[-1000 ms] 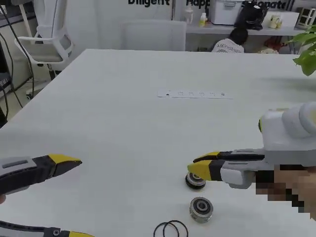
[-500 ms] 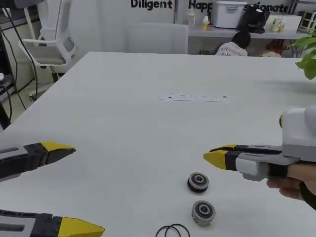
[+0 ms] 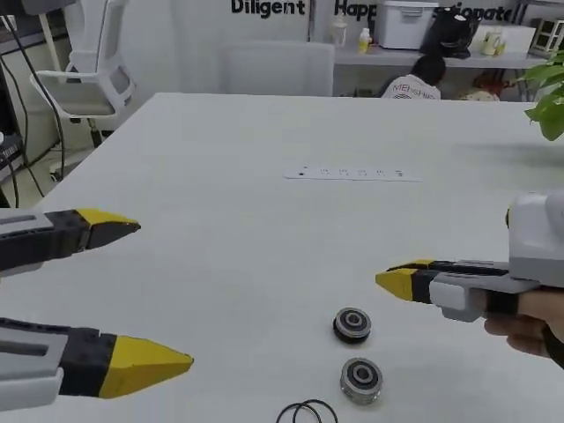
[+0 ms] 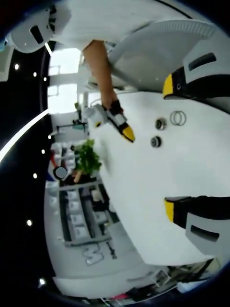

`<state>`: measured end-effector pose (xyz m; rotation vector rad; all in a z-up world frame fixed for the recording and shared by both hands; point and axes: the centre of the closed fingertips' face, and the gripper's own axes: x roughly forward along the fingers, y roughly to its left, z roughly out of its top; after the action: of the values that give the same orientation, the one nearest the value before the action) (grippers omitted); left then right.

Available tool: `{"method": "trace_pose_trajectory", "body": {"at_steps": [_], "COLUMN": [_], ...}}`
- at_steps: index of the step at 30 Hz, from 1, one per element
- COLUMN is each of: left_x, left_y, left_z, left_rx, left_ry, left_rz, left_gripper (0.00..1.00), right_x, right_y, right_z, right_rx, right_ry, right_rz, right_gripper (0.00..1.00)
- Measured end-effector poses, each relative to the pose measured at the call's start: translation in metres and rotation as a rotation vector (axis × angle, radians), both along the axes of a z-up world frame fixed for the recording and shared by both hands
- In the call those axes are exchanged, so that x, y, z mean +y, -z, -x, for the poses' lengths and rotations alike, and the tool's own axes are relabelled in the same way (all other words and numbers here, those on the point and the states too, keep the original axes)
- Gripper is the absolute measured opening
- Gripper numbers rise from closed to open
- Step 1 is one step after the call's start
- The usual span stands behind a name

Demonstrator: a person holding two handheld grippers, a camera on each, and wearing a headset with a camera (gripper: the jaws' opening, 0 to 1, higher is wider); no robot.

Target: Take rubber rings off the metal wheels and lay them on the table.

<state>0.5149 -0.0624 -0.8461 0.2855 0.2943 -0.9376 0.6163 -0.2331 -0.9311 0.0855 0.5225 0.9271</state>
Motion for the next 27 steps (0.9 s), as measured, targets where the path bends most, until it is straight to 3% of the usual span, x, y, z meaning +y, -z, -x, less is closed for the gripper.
{"method": "trace_pose_trajectory", "body": {"at_steps": [5, 11, 17, 27], "left_x": [-0.008, -0.018, -0.028, -0.058], "left_y": [0.000, -0.013, -0.028, -0.038], "left_z": [-0.003, -0.012, -0.025, -0.049], "left_rx": [-0.006, -0.037, -0.077, -0.117], "left_ry": [0.027, 0.059, 0.084, 0.149], "left_rz": [-0.026, -0.029, -0.031, -0.028], "left_gripper": [0.83, 0.82, 0.82, 0.79], "right_x": [-0.001, -0.002, -0.003, -0.006], "right_y": [0.004, 0.010, 0.018, 0.024], "right_z": [0.000, 0.001, 0.003, 0.004], "right_rx": [0.008, 0.015, 0.025, 0.033], "right_ry": [-0.001, -0.005, -0.015, -0.016], "right_rz": [0.012, 0.037, 0.067, 0.083], "right_gripper": [0.13, 0.13, 0.13, 0.13]}}
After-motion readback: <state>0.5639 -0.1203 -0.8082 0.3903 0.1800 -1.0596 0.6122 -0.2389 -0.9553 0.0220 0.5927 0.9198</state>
